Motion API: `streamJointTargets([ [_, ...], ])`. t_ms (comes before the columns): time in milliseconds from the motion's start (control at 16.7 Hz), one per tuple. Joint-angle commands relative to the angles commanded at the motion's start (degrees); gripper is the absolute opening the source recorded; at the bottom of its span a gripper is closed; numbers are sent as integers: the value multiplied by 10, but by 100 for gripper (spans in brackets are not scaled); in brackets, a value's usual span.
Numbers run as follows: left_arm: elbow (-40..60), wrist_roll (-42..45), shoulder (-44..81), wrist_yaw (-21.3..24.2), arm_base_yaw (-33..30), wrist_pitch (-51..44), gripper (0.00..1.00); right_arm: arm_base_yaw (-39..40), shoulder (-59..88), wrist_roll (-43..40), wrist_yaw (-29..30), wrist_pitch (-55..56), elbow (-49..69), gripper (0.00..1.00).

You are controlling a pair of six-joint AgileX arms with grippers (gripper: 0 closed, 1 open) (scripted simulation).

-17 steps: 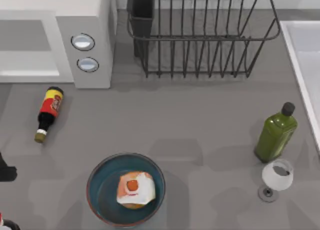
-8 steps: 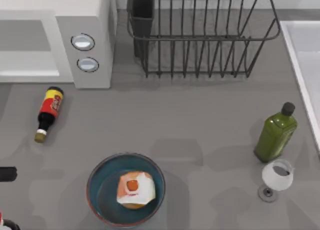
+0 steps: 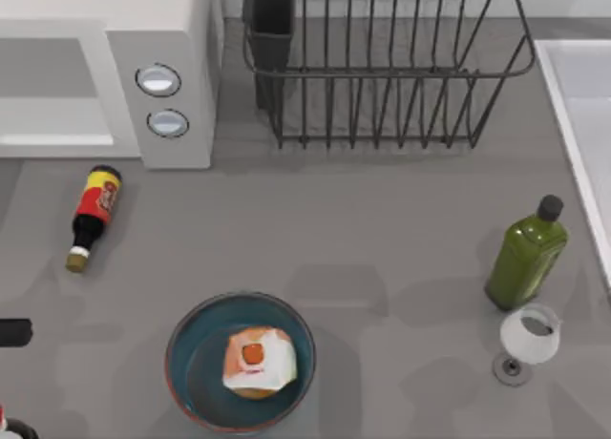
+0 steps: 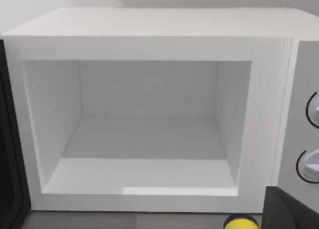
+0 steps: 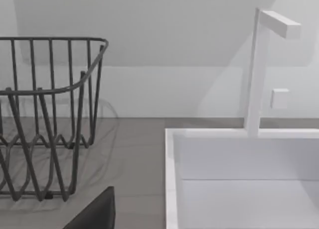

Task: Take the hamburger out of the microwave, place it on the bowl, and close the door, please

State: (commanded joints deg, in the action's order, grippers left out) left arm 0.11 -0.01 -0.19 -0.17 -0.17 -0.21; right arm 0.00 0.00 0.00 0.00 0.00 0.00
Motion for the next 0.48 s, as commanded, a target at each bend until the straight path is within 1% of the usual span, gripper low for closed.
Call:
streamJointTargets([
  [300,22,-1,-47,-35,-36,-71,0,0,0,0,0,0,0,100],
  [480,27,-1,-58,-44,-44,-86,0,0,0,0,0,0,0,100],
])
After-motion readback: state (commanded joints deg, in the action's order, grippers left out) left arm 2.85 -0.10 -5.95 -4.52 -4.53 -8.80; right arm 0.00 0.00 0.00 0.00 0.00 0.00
